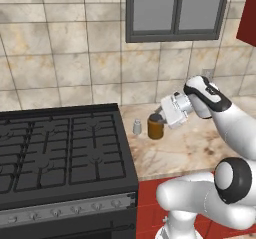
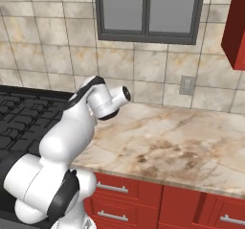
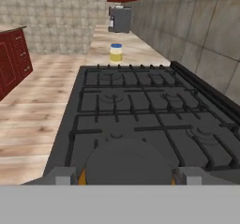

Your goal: Collect the turmeric, mayonnaise, and shaker from the cabinet and place them next to the stove.

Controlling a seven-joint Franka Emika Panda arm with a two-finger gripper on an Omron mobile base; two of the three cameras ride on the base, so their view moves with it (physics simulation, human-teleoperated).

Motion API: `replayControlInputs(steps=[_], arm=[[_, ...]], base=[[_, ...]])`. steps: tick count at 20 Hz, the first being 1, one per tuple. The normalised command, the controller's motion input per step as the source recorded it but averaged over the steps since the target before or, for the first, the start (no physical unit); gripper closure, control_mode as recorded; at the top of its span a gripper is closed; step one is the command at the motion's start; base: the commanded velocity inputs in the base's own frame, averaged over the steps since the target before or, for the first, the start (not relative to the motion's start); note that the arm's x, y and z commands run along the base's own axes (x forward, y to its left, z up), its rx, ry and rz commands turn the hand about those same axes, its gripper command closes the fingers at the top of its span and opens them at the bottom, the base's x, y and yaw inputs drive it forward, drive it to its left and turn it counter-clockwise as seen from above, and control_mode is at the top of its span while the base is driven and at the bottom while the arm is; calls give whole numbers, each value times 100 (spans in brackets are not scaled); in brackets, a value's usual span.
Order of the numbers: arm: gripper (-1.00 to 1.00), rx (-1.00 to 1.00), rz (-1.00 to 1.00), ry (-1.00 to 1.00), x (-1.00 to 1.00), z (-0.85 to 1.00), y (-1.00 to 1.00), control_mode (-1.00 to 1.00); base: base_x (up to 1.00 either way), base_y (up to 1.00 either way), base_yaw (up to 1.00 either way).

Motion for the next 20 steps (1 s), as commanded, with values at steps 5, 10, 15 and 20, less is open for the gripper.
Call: replayControlInputs(steps=[5,10,15,20], arm=[[100,1,1,0,0,-59,15,-100],[100,3,0,0,8,-49,5,-100],[100,4,0,0,21,-42,0,-100],[100,2,0,0,25,-36,3,-100]], base=[[0,0,0],[0,0,0],[0,0,0],[0,0,0]])
